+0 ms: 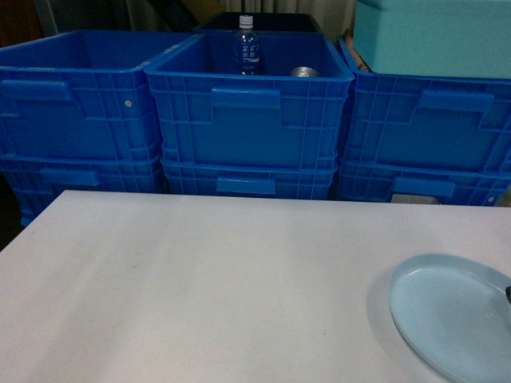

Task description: Place blue tray on left shelf second layer neatly

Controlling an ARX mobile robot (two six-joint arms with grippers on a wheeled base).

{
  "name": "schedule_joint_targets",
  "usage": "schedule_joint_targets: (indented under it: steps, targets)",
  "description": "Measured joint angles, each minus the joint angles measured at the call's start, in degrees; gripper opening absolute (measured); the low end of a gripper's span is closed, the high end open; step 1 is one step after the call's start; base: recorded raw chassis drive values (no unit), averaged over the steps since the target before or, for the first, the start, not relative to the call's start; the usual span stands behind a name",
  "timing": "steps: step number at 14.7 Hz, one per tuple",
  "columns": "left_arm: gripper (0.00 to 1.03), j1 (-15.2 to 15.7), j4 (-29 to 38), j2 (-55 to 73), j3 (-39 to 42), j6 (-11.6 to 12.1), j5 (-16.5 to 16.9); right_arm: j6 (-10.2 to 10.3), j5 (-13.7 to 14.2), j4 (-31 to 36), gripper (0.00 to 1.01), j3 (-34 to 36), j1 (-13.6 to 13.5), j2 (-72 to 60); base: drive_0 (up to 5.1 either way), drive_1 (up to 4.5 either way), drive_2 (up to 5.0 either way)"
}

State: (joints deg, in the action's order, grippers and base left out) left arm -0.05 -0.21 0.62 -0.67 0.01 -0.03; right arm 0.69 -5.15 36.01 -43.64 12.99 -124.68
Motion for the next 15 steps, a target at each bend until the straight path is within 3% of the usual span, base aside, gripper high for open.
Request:
schedule_joint_targets:
  steps: [3,6,12,15]
  targets:
    - [0.98,0.0,0.0,0.0,0.0,0.0,0.0,2.45,0.72,3.34,0.37,1.99,0.55,-0.61,0.0,0.0,0.0]
    - [0.98,0.0,0.0,0.0,0.0,0.0,-0.02,4.76,-0.02,3.72,0.03,4.15,-0.63,0.94,0.0,0.0,0.0]
    - [0.98,0.0,0.0,0.0,0.0,0.0,-0.02,5.92,0.13,2.08,0.02,6.62,-3.39,4.28,0.0,0.0,0.0]
    - [0.98,0.0,0.0,0.0,0.0,0.0,0.0,4.59,-0.55,3.54,0.02,9.4,-4.11,6.54,0.0,0.0,0.0]
